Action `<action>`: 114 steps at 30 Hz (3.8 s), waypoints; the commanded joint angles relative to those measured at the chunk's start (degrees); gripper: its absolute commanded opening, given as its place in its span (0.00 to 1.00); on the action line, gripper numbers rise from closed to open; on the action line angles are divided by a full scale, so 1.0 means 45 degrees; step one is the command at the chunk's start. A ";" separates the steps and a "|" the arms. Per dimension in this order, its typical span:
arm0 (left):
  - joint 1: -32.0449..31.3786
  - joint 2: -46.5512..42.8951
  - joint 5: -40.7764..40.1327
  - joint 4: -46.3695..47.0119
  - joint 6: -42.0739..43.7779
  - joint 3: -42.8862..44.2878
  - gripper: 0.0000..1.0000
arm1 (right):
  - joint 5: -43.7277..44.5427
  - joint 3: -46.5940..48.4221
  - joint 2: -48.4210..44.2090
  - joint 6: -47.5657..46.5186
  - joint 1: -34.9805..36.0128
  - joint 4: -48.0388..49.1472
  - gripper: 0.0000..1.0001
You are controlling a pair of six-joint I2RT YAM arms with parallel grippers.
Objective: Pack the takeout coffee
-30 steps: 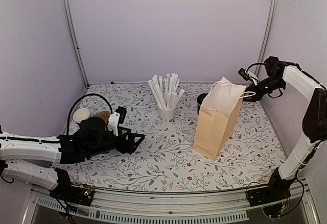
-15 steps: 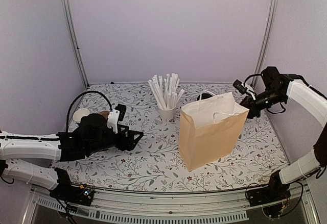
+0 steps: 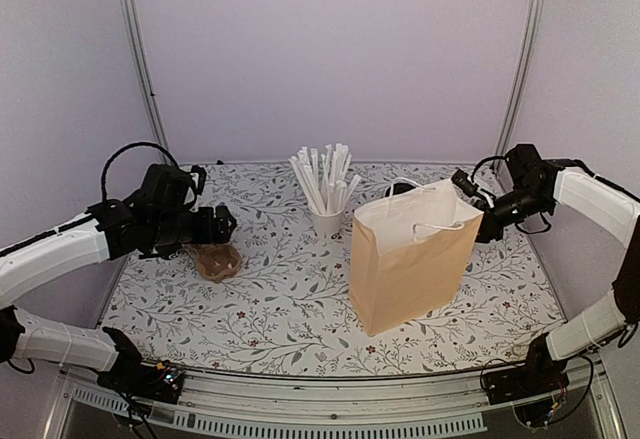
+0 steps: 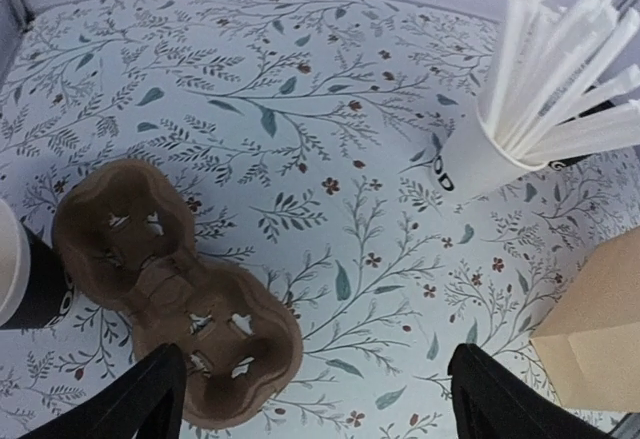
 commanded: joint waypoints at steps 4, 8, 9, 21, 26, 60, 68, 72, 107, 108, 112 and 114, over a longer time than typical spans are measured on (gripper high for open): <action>0.2119 0.1070 0.1187 -0.2707 0.0548 0.0376 0.79 | 0.0149 -0.0575 0.0116 0.0558 0.0035 0.1140 0.34; 0.2603 0.2023 0.1912 -0.2488 0.1096 0.0411 0.64 | 0.0854 -0.1006 -0.0225 0.1196 0.0034 0.2223 0.35; 0.2610 0.2303 0.2024 -0.2353 0.1123 0.0391 0.61 | 0.0910 -0.1120 -0.0328 0.1410 0.0029 0.2564 0.35; 0.2601 0.5942 0.2309 -0.1123 0.1540 0.1150 0.07 | 0.3086 -0.2255 -0.0855 0.2587 -0.0243 0.5222 0.40; 0.2349 0.7031 0.3481 -0.0545 0.1682 0.1749 0.03 | 0.3723 -0.2473 -0.0860 0.2692 -0.0312 0.5482 0.40; -0.1503 0.4072 0.2485 -0.2271 -0.0773 0.1492 0.41 | 0.3513 -0.2551 -0.0535 0.2731 -0.0307 0.5362 0.43; -0.1446 0.6029 0.1800 -0.4970 0.2063 0.3815 0.50 | 0.3373 -0.2556 -0.0573 0.2734 -0.0311 0.5346 0.43; -0.0934 0.5885 0.2367 -0.5238 0.3079 0.3841 0.52 | 0.3351 -0.2531 -0.0526 0.2675 -0.0313 0.5333 0.44; -0.0790 0.8383 0.3589 -0.5283 0.3313 0.4967 0.45 | 0.3272 -0.2492 0.0004 0.2528 -0.0317 0.5205 0.44; -0.0861 0.8274 0.3469 -0.5449 0.3273 0.5006 0.46 | 0.3272 -0.2492 0.0004 0.2530 -0.0312 0.5205 0.44; -0.1114 0.7729 0.3365 -0.5766 0.2984 0.4825 0.47 | 0.3292 -0.2474 0.0019 0.2519 -0.0312 0.5186 0.44; -0.1161 0.7646 0.3430 -0.5757 0.2832 0.4665 0.47 | 0.3292 -0.2473 0.0042 0.2499 -0.0312 0.5186 0.44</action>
